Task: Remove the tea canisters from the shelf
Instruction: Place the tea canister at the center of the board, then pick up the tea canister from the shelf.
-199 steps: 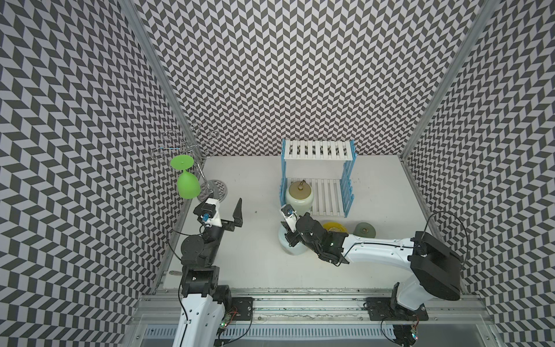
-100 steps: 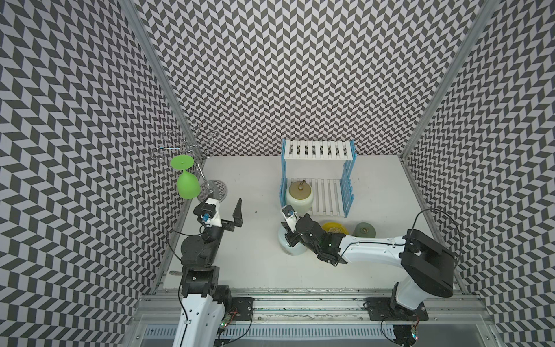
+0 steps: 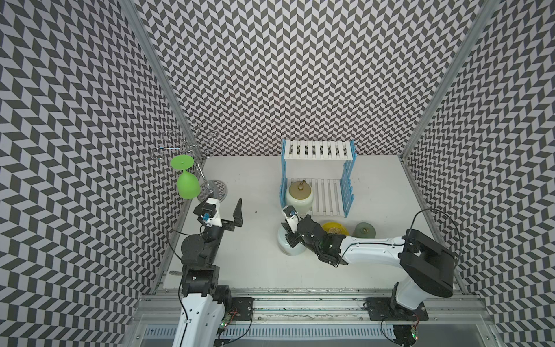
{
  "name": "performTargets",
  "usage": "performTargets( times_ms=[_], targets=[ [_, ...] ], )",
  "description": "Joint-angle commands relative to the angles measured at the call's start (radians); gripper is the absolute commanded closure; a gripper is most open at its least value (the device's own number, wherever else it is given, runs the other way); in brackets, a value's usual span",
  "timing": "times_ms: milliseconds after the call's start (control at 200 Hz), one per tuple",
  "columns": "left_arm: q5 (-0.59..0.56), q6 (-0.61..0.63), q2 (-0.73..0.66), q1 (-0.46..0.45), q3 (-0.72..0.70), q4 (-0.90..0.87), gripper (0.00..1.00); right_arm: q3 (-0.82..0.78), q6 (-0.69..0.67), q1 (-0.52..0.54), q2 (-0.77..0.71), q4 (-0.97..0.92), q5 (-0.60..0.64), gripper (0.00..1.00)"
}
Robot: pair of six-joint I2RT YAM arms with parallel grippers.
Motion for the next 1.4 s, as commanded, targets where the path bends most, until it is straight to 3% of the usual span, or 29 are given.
performTargets(
  times_ms=[0,351,626,801,941,1117,1397],
  targets=[
    [0.002,0.0,0.004,0.003,0.007,0.01,0.0,-0.008,0.008,0.0,0.005,0.088,-0.008,0.72],
    [0.003,0.005,0.001,0.002,0.008,0.0,0.0,0.012,0.024,0.001,-0.029,0.055,-0.004,0.5],
    [0.015,0.011,-0.001,0.0,0.006,0.004,0.0,0.009,0.022,0.0,-0.097,0.048,0.007,0.41],
    [0.015,0.007,0.002,0.004,0.008,-0.002,0.0,0.011,0.04,0.0,-0.14,0.026,0.04,0.28],
    [0.023,0.005,0.004,0.007,0.005,0.006,0.0,-0.004,0.039,0.001,-0.177,0.032,0.06,0.12],
    [0.044,0.011,0.001,0.001,0.005,-0.001,0.0,-0.015,0.027,-0.006,-0.243,0.0,0.108,0.0],
    [0.075,0.023,0.021,-0.013,0.035,-0.031,0.0,-0.049,0.014,-0.06,-0.381,-0.04,0.13,0.01]
  ],
)
